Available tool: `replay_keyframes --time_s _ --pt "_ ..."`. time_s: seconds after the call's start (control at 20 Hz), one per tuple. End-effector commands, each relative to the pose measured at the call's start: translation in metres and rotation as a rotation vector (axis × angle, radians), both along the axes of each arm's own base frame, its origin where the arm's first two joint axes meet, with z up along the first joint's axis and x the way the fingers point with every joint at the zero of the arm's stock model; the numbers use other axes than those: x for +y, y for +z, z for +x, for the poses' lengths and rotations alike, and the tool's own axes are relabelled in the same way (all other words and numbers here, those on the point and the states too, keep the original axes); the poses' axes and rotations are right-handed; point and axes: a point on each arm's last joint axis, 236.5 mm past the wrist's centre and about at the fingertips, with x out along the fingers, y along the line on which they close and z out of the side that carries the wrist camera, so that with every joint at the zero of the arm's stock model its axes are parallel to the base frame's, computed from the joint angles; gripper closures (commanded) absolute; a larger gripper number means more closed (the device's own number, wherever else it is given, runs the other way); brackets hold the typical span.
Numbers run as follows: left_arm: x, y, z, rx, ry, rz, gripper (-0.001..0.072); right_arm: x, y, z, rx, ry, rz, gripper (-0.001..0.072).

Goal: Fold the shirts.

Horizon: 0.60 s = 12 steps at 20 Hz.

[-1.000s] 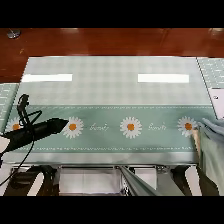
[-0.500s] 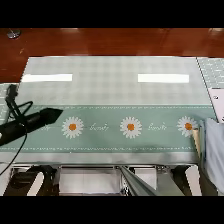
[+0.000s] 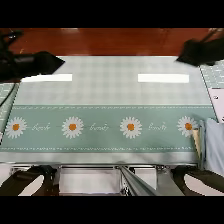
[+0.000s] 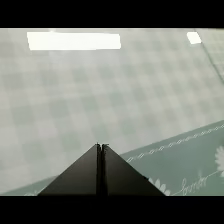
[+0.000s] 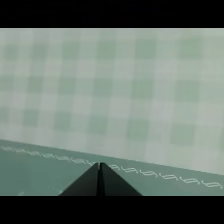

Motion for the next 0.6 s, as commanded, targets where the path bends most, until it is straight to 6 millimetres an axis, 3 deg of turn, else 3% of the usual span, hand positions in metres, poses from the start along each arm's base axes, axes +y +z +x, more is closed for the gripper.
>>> replay_keyframes --time_s 0.0,0.05,0.15,0.55 --pt "0.020 -0.094 -0.003 0.216 0.060 0.245 0.0688 0.034 -0.126 -0.013 0.165 0.102 -0.316 0.0688" --pt "0.032 -0.126 -0.012 0.283 0.072 0.287 0.0688 0.024 -0.164 -0.027 0.248 0.073 -0.330 0.0687" --pt "0.044 -0.162 -0.027 0.366 0.083 0.313 0.0688 0.007 -0.207 -0.048 0.344 0.019 -0.339 0.0687" --pt "0.046 -0.165 -0.026 0.369 0.091 0.312 0.0687 0.001 -0.205 -0.048 0.342 -0.018 -0.328 0.0687"
